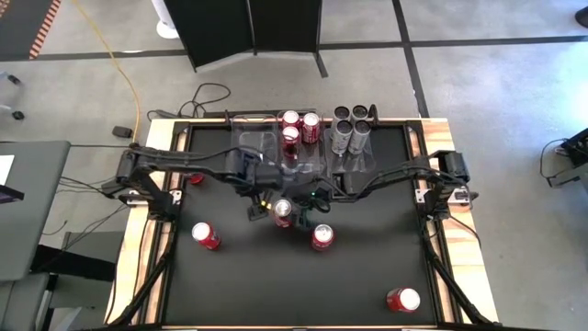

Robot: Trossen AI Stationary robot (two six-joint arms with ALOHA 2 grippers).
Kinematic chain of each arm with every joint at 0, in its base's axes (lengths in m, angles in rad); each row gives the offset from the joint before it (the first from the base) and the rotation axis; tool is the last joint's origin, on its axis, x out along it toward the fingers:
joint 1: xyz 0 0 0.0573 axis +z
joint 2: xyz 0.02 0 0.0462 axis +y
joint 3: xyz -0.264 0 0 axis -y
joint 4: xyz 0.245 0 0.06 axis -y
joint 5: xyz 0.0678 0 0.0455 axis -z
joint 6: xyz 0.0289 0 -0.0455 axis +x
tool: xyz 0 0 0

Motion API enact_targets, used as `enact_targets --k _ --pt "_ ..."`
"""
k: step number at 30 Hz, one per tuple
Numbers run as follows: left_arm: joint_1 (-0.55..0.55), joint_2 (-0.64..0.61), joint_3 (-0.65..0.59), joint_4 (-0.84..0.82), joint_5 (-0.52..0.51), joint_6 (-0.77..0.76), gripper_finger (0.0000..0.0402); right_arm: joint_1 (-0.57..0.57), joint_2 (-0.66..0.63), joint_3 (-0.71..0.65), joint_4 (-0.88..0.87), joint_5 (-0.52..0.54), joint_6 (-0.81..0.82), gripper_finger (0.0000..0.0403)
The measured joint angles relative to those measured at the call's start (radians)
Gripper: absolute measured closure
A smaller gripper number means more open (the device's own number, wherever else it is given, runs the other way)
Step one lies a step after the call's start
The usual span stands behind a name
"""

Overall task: Sort soda cans
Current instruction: Put the red-white soda can into the center transparent bin

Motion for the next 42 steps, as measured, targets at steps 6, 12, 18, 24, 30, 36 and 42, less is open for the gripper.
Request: enact_targets --k 6,12,18,24,30,36,42 --pt "0.025 -0.070 0.000 -0.008 -0.029 -0.070 0.0011 -0.008 0.000 0.000 -0.025 -0.009 -0.002 0.0009" --pt "0.035 -0.154 0.000 -0.012 -0.031 -0.169 0.0011 -0.008 0.000 0.000 -0.023 -0.010 -0.033 0.0009" --pt "0.034 -0.232 0.000 0.001 -0.030 -0.246 0.0011 -0.008 0.000 0.000 -0.022 -0.037 -0.100 0.0010" --pt "0.034 -0.255 0.001 0.006 -0.020 -0.245 0.0011 -0.008 0.065 0.012 0.007 -0.062 -0.147 0.0010" --pt "0.026 -0.255 0.001 -0.023 -0.018 -0.276 0.0011 -0.013 0.065 0.035 0.002 -0.061 -0.088 0.0030" --pt "0.029 -0.254 0.003 -0.087 -0.063 -0.273 0.0011 -0.026 0.059 0.047 -0.010 -0.060 -0.047 0.0112" --pt "0.029 -0.254 0.003 -0.126 -0.096 -0.247 0.0011 -0.027 0.027 0.079 -0.113 -0.056 -0.046 0.0137"
